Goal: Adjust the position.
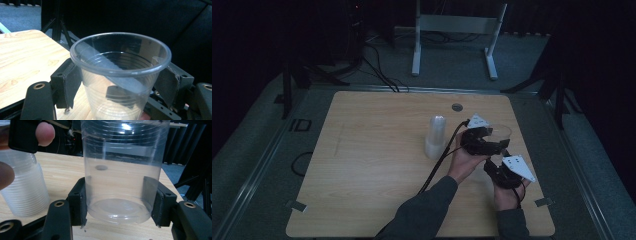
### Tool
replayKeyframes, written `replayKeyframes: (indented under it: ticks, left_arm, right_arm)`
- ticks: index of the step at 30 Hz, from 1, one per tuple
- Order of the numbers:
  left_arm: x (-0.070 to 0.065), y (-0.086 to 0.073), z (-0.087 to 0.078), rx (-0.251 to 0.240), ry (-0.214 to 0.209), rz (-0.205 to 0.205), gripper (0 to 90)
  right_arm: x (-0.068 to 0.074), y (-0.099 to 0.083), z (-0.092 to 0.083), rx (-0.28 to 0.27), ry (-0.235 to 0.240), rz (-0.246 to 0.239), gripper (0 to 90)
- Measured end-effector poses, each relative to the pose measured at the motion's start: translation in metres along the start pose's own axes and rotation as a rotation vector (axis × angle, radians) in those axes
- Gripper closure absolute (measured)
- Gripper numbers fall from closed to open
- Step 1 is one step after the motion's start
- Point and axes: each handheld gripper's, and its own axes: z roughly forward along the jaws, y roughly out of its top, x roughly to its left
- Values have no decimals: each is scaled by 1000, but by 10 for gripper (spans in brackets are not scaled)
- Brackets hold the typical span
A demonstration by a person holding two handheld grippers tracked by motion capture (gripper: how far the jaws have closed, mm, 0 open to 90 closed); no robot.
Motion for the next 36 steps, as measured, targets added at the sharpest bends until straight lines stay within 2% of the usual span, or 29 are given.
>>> replayKeyframes:
  ticks: [5, 11, 17, 29, 36]
  left_arm:
    - [0, 0, -1, -7, 12, 15, 255]
    - [1, 1, -2, -13, 5, 11, 256]
    - [-2, 0, -2, -7, 27, 50, 275]
    - [-3, -1, -3, -8, 54, 96, 281]
    - [0, -2, -4, -12, 74, 98, 281]
  right_arm:
    - [1, 0, 0, -1, 6, -1, 413]
    - [2, -1, 0, 0, 12, -3, 414]
    - [0, -1, 1, 6, 14, -5, 409]
    - [0, 0, 2, 9, 27, -3, 314]
    - [0, 0, 1, 5, 26, -1, 299]
